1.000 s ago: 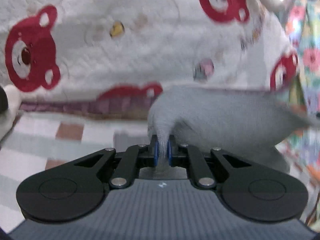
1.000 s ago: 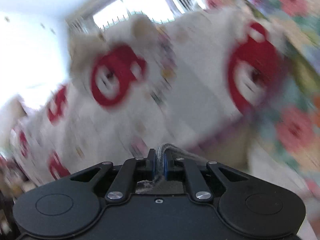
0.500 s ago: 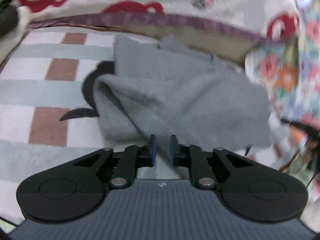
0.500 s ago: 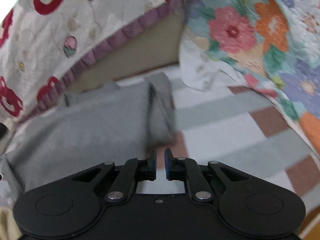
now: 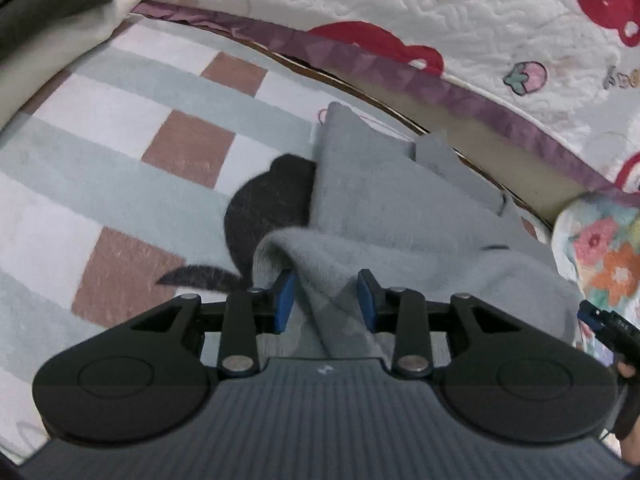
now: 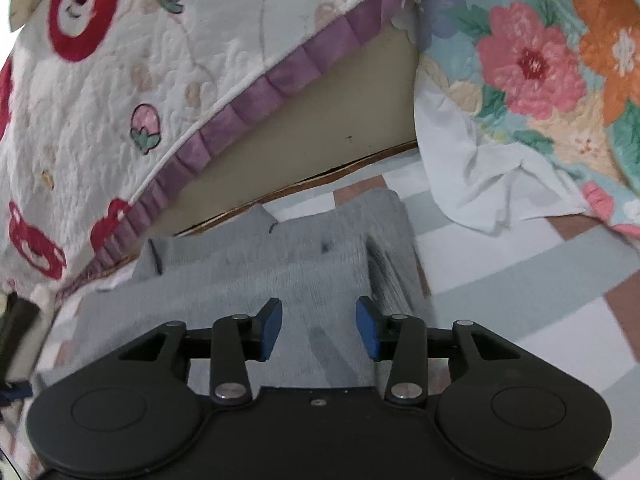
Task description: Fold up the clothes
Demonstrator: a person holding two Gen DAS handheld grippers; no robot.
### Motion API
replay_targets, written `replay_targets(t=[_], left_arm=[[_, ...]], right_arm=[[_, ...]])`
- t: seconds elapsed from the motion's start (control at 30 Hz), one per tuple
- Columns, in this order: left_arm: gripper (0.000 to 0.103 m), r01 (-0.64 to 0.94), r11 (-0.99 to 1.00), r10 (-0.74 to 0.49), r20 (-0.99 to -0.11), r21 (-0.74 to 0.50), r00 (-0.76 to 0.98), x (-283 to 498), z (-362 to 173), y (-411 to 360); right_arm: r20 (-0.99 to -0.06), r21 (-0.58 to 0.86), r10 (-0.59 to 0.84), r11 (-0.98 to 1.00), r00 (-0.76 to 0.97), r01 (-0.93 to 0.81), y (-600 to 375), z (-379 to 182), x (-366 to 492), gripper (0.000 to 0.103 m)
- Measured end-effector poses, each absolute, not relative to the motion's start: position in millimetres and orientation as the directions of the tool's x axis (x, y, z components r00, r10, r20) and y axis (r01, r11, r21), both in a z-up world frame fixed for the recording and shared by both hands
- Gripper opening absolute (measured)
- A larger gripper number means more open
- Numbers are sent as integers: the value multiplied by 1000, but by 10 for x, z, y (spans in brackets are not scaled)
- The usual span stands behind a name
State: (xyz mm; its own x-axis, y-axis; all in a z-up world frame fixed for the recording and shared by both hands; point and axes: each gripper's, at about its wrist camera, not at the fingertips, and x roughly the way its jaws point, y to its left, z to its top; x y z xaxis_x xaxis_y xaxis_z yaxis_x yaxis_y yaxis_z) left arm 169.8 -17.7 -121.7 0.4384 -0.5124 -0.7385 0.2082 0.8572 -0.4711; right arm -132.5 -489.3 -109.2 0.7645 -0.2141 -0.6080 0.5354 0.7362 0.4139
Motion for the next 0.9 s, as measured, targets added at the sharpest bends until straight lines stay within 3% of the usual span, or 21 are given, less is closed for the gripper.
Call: replay_targets(t=[0.33,0.47,0.53,0.57,0.73,0.9], left_arm=[[40,201,817,-568,-696,-541,438,1665,-1329,-192],[41,215,807,-583,-683,-550,440,1629,-1365,-192],[41,215,800,-592,-675,-561,441,1625,-1394,-181],[41,212,798,-593,-674,-564,440,1629,-1406,-173],[41,209,793,-600,-672,-573,434,1637,-1418,-129],[41,216,803,-586,-671,-555,454,1664,-1389,-69]], right_arm=[[-682,361,-242,709,690,606,-5018,-1057,-1133,53],[-683,419,-204,676,701,606,-5077,-1109,-1111,53],[-646,478,-160,677,746,560,-5081,-1110,-1106,40],[-622,499,-146,684,770,532,-5062,-1084,-1118,13],[-511,580,-99,694,854,427,-4840,-895,-1459,13],[-588,553,-119,663,800,504,-4716,-1052,-1979,13]])
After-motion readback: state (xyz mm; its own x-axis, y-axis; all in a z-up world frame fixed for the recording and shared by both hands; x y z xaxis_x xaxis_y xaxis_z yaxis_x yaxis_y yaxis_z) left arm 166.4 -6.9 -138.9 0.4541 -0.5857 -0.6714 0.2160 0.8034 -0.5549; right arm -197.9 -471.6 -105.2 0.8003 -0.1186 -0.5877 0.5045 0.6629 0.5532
